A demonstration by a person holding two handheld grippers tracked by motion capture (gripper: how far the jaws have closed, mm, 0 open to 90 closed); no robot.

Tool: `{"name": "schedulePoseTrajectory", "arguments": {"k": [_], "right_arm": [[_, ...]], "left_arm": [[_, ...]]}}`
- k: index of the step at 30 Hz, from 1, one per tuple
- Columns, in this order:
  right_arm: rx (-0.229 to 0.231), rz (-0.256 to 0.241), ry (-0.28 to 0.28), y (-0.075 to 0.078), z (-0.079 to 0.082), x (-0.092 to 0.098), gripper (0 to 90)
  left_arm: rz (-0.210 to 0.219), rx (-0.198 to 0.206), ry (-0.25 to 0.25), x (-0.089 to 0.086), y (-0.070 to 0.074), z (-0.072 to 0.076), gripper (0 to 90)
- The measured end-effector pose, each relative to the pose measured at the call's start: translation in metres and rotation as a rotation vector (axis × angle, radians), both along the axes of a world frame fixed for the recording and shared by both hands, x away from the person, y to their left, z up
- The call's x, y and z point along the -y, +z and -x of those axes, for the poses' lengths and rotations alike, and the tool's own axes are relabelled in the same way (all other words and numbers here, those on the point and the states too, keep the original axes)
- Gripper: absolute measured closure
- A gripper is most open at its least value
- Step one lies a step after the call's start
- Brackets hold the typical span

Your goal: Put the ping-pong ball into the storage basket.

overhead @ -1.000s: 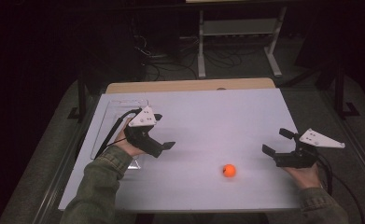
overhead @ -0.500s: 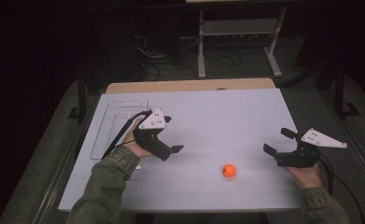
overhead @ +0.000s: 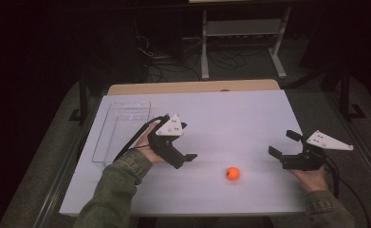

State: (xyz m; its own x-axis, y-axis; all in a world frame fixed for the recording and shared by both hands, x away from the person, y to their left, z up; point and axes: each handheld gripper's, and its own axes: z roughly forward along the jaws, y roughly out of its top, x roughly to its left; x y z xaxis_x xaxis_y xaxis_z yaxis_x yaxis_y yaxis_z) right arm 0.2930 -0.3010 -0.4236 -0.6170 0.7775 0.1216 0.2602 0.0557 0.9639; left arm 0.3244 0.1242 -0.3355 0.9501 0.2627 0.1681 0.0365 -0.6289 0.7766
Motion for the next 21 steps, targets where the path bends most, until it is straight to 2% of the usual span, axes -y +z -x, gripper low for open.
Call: {"name": "schedulePoseTrajectory", "arguments": {"k": [5,21], "right_arm": [[0.003,-0.002,0.001,0.0,0.0,0.0,0.0],[0.003,-0.004,0.002,0.0,0.001,0.0,0.0]], "left_arm": [[0.001,0.0,-0.007,0.005,-0.001,-0.001,0.0],[-0.042,0.002,-0.028,0.023,-0.009,-0.003,0.0]]}}
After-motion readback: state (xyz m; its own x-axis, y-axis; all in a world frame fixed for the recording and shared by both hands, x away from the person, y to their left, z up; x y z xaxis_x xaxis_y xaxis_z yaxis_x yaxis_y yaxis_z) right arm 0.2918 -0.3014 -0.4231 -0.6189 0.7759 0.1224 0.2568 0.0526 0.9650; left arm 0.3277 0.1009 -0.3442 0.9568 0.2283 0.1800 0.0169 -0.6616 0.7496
